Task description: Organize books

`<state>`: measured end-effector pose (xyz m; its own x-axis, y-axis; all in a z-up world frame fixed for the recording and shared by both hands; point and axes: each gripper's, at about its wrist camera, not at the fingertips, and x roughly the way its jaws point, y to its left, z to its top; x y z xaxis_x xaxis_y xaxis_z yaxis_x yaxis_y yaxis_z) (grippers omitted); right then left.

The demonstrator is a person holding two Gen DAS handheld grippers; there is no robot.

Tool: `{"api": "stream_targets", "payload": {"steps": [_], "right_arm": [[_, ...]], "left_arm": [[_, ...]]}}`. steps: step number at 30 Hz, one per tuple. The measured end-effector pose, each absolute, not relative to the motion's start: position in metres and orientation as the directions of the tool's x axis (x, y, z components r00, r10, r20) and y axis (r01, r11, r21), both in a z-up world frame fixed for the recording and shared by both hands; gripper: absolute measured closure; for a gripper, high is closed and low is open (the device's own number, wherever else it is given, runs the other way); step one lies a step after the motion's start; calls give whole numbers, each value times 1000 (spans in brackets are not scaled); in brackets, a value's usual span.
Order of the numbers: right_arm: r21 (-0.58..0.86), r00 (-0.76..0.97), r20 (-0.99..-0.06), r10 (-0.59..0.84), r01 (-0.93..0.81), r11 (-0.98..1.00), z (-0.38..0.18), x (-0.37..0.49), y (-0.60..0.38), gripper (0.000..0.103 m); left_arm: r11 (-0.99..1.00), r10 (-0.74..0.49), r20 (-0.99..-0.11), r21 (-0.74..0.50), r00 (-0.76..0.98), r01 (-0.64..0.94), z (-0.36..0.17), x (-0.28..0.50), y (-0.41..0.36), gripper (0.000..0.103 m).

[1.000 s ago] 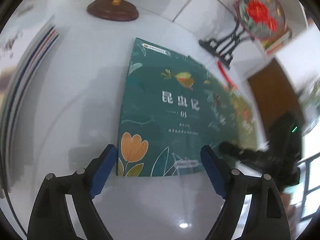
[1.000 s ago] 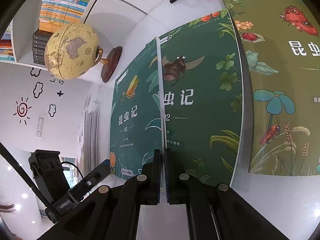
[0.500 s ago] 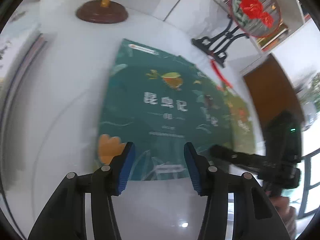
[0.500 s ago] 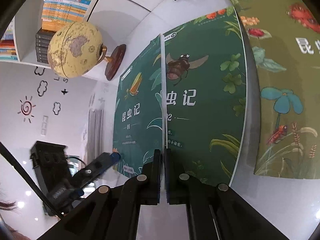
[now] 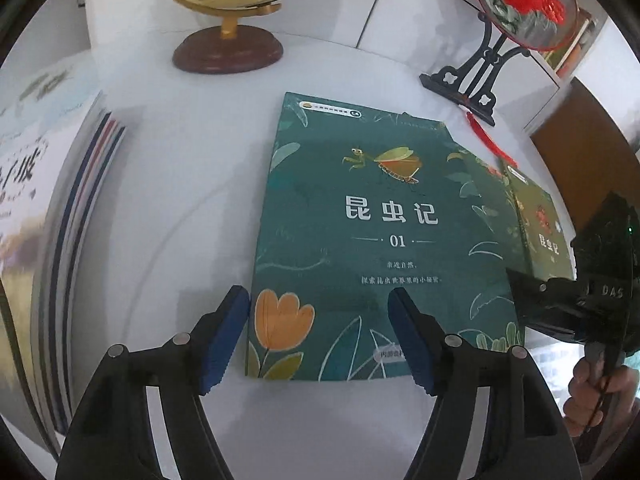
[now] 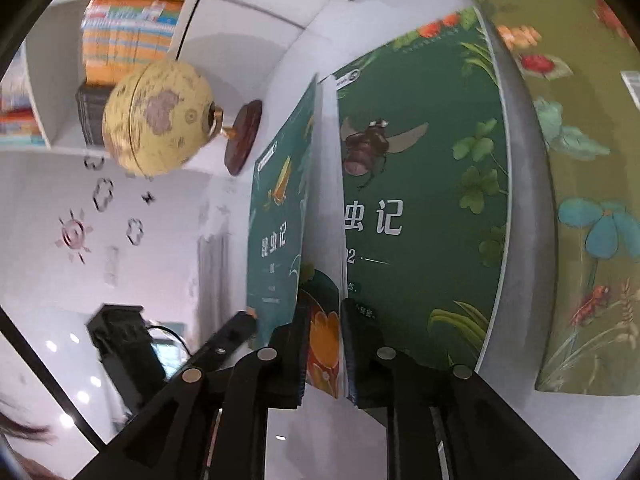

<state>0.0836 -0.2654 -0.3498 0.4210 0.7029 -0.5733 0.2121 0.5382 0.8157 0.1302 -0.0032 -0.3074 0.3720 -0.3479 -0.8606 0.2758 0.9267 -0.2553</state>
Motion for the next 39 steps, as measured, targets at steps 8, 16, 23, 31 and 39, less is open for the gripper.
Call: {"api": "stream_targets", "payload": {"steps": [8, 16, 23, 31, 39], "right_arm": [[871, 484, -490, 725, 239, 429, -353, 74, -283, 62], [851, 443, -506, 740, 120, 511, -336, 90, -259, 25], [842, 414, -507, 756, 51, 537, -333, 98, -245, 17], [899, 439, -377, 816, -38, 436, -321, 89, -252, 28], [891, 415, -428, 803, 48, 451, -347, 92, -242, 59]], "left_arm": [[921, -365, -855, -273, 369, 279, -304, 133, -3, 34], [910, -383, -855, -284, 349, 303, -304, 136, -1, 34], [911, -380, -854, -281, 354, 301, -304, 136, 1, 34], [912, -378, -853, -275, 359, 305, -304, 136, 1, 34], [914, -368, -854, -260, 367, 310, -305, 135, 2, 34]]}}
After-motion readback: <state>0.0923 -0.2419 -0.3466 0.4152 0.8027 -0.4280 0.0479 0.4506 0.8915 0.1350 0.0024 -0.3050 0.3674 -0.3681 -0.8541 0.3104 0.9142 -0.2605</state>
